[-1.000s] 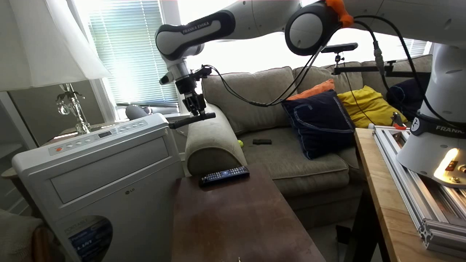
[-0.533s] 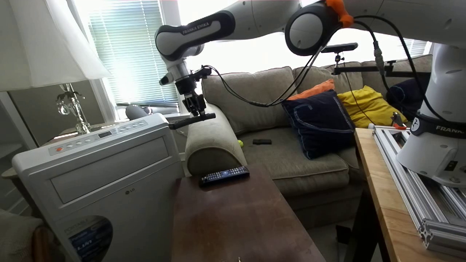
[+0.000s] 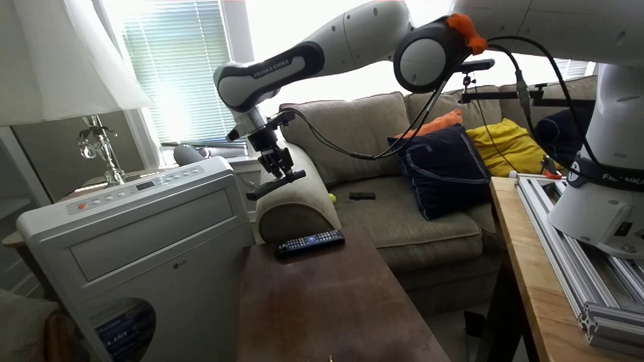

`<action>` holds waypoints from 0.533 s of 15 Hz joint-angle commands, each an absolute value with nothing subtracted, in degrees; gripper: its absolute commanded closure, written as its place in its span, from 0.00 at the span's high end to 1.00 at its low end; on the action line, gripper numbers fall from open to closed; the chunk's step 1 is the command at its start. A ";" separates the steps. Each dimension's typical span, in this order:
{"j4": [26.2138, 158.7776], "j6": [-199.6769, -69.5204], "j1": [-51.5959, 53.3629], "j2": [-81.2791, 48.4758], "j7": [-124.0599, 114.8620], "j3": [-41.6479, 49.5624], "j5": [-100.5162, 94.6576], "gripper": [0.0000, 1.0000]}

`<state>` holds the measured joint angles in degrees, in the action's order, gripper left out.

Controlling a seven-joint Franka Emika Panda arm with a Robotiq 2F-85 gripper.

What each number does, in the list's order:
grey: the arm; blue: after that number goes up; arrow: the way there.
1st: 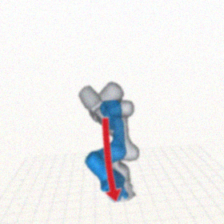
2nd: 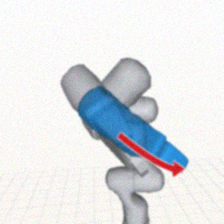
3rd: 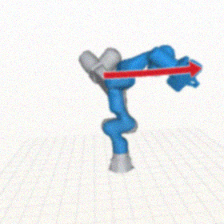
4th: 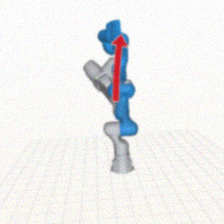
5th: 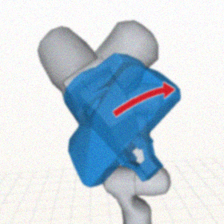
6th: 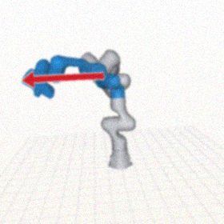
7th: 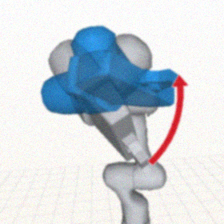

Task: Move the remote on the sofa to the table

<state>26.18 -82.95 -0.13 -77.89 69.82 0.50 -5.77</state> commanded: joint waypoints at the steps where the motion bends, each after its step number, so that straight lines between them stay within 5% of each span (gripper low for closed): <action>1: 24.98 -80.07 -0.81 -77.84 74.67 -0.07 -6.18 0.28; 6: 25.31 -81.54 -1.19 -78.09 74.84 0.28 -5.93 0.28; 7: 25.32 -81.55 -1.35 -78.07 75.07 0.29 -5.93 0.53; 8: 25.27 -81.53 -1.38 -78.16 75.07 0.29 -5.92 0.53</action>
<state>26.09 -81.97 -1.35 -77.77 75.09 0.46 -5.76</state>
